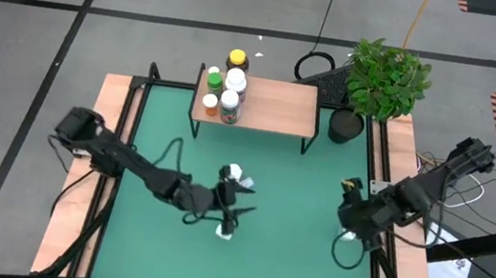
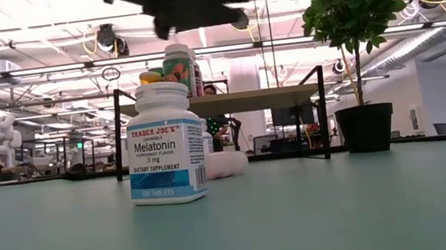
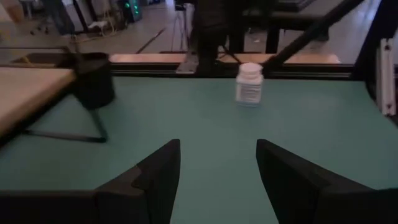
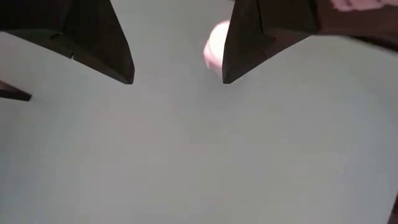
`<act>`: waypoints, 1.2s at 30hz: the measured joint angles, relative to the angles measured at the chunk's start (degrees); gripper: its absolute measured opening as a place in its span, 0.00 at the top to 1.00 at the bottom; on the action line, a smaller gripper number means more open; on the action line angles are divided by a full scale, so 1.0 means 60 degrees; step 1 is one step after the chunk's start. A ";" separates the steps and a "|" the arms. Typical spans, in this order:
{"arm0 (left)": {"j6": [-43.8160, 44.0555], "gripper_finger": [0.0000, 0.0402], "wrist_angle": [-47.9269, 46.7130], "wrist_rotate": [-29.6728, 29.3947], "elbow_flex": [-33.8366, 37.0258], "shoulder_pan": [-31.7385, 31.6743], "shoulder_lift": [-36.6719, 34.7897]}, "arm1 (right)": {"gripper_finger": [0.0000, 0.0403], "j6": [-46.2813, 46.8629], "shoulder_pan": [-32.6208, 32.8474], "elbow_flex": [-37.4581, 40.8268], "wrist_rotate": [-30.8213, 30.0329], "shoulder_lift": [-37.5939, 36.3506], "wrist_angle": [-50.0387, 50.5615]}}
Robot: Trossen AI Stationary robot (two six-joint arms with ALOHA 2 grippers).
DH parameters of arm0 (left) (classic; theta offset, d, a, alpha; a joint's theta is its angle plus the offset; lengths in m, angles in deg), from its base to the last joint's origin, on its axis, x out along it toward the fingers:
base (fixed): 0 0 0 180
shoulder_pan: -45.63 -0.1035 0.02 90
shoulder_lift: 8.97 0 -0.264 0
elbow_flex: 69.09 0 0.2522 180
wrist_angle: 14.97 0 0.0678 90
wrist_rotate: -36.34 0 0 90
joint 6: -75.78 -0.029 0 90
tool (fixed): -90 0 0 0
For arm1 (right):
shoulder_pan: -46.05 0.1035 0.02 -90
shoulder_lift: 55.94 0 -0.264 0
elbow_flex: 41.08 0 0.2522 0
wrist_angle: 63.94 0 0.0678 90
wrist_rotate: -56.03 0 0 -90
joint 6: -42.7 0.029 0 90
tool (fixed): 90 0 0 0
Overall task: Pick and place medicine bottles onto shelf by color
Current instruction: Put the right white and blue bottle on the shelf
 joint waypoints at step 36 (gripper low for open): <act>0.2794 0.47 -0.2413 -0.1657 -0.2451 0.0228 0.2027 | 0.31 -0.4530 0.2229 0.2792 0.0696 -0.0201 -0.1488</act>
